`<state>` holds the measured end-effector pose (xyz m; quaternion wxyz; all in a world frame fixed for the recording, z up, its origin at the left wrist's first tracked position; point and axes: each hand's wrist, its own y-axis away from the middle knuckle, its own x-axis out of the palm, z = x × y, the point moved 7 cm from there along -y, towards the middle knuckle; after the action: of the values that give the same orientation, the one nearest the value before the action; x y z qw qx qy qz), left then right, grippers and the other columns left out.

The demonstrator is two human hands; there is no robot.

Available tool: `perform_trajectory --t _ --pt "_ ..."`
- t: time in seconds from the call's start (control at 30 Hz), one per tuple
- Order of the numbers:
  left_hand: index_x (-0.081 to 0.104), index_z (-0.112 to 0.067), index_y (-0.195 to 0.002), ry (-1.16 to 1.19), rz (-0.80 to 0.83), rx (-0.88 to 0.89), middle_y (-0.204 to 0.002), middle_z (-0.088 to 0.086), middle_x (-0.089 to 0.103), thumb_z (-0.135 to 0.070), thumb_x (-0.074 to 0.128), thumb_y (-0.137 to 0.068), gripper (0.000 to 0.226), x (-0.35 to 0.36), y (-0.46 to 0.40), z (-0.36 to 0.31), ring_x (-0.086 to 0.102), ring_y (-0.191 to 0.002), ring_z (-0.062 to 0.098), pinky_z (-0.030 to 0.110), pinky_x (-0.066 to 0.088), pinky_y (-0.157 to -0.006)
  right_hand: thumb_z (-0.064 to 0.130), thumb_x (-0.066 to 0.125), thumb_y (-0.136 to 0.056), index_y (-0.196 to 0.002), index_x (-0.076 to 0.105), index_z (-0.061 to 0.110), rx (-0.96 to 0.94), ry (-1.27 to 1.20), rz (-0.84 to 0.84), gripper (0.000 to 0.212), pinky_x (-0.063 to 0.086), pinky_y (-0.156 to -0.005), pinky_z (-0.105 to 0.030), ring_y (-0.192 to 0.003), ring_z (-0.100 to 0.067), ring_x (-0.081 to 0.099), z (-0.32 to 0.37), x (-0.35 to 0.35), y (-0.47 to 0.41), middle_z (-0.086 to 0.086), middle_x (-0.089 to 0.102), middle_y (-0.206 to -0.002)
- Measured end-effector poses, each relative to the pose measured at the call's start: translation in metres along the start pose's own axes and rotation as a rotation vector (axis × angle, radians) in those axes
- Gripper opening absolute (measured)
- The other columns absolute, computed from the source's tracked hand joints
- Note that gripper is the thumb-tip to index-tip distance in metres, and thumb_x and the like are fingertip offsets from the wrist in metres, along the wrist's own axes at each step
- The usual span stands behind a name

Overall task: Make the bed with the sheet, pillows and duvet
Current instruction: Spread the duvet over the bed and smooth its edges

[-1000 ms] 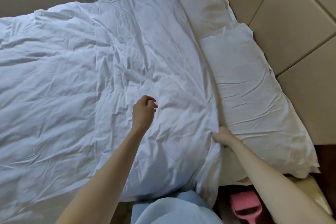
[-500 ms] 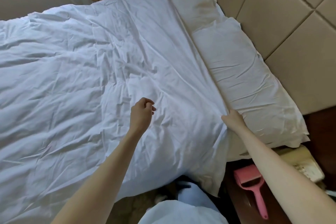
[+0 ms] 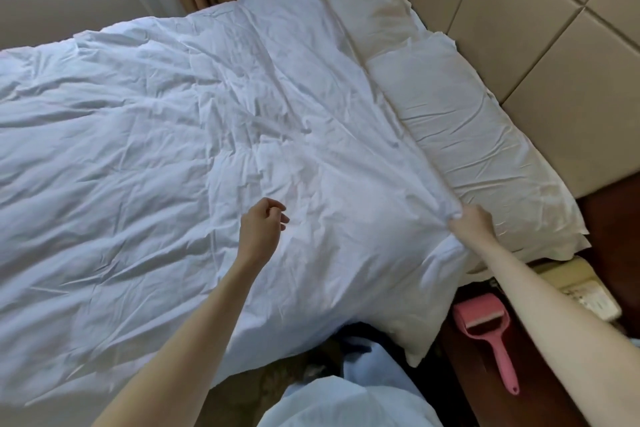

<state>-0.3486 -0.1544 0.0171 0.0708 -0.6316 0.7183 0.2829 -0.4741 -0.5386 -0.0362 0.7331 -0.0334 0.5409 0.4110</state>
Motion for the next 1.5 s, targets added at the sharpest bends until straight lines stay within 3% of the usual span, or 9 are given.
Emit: perform_trajectory --t 0.1,0.17,0.3,0.4,0.5,0.63,1.1,1.33,1.5 --pt "0.063 -0.010 -0.091 -0.005 0.005 0.024 -0.078 0.004 0.067 -0.005 0.039 -0.093 0.025 0.003 0.004 -0.009 0.064 -0.073 0.018 0.027 0.049 -0.069 0.011 0.057 -0.086 -0.097 0.060 -0.003 0.006 -0.058 -0.111 0.018 0.043 -0.066 -0.034 -0.082 -0.035 0.057 -0.003 -0.019 -0.010 -0.023 0.062 -0.097" --pt "0.063 -0.011 -0.091 -0.009 0.009 0.047 -0.079 0.004 0.068 -0.006 0.039 -0.093 0.025 0.006 0.007 -0.015 0.065 -0.074 0.017 0.026 0.050 -0.069 0.016 0.054 -0.088 -0.104 0.058 0.000 0.047 -0.037 -0.134 0.022 0.048 -0.071 -0.039 -0.089 -0.039 0.058 -0.010 -0.015 -0.006 -0.023 0.061 -0.102" --pt "0.063 -0.012 -0.092 -0.014 0.020 0.060 -0.079 0.003 0.068 -0.007 0.039 -0.094 0.025 0.012 0.012 -0.018 0.065 -0.074 0.015 0.028 0.050 -0.069 0.012 0.046 -0.090 -0.126 0.046 0.007 0.154 0.209 0.077 0.036 0.047 -0.084 -0.040 -0.107 -0.038 0.055 -0.038 0.018 0.005 -0.019 0.054 -0.122" --pt "0.063 -0.011 -0.095 -0.051 0.036 0.053 -0.079 0.001 0.067 -0.007 0.038 -0.095 0.025 0.020 0.014 -0.017 0.064 -0.073 0.014 0.026 0.049 -0.066 0.016 0.051 -0.086 -0.118 0.054 0.008 0.121 0.242 0.193 0.033 0.048 -0.088 -0.041 -0.106 -0.035 0.056 -0.039 0.030 0.002 -0.017 0.057 -0.118" --pt "0.063 -0.010 -0.095 -0.052 0.053 0.036 -0.078 0.001 0.067 -0.007 0.038 -0.095 0.025 0.032 0.010 -0.020 0.064 -0.072 0.014 0.026 0.049 -0.066 0.008 0.048 -0.087 -0.095 0.054 0.009 0.013 0.194 0.089 0.010 0.044 -0.072 -0.034 -0.085 -0.029 0.055 -0.005 0.018 0.007 -0.011 0.056 -0.099" --pt "0.064 -0.011 -0.095 -0.051 0.082 0.059 -0.077 0.000 0.067 -0.008 0.039 -0.095 0.025 0.046 0.000 -0.041 0.065 -0.073 0.015 0.026 0.049 -0.068 0.009 0.046 -0.089 -0.085 0.055 0.008 -0.115 0.102 0.004 0.010 0.041 -0.065 -0.032 -0.078 -0.030 0.054 0.036 0.004 0.002 -0.009 0.054 -0.087" --pt "0.063 -0.013 -0.092 -0.027 -0.098 0.080 -0.080 0.001 0.068 -0.009 0.039 -0.095 0.025 0.020 -0.099 -0.127 0.064 -0.073 0.014 0.019 0.043 -0.062 0.010 0.049 -0.079 -0.076 0.061 0.007 -0.322 -0.183 0.042 0.013 0.056 -0.071 -0.042 -0.074 -0.034 0.065 0.191 -0.036 -0.115 -0.012 0.066 -0.077" --pt "0.064 -0.013 -0.089 -0.019 -0.148 0.018 -0.077 -0.001 0.067 -0.008 0.040 -0.093 0.024 -0.006 -0.152 -0.135 0.065 -0.074 0.016 0.029 0.049 -0.071 0.006 0.049 -0.083 -0.077 0.062 0.004 -0.375 -0.238 0.089 0.014 0.056 -0.072 -0.041 -0.074 -0.030 0.067 0.269 -0.046 -0.148 -0.010 0.067 -0.073" --pt "0.064 -0.010 -0.089 -0.004 -0.153 0.045 -0.077 0.003 0.068 -0.006 0.039 -0.093 0.026 -0.028 -0.204 -0.156 0.064 -0.070 0.016 0.024 0.048 -0.064 0.005 0.050 -0.084 -0.076 0.063 0.006 -0.446 -0.298 0.087 0.015 0.058 -0.075 -0.045 -0.073 -0.026 0.067 0.332 -0.052 -0.168 -0.009 0.067 -0.071"
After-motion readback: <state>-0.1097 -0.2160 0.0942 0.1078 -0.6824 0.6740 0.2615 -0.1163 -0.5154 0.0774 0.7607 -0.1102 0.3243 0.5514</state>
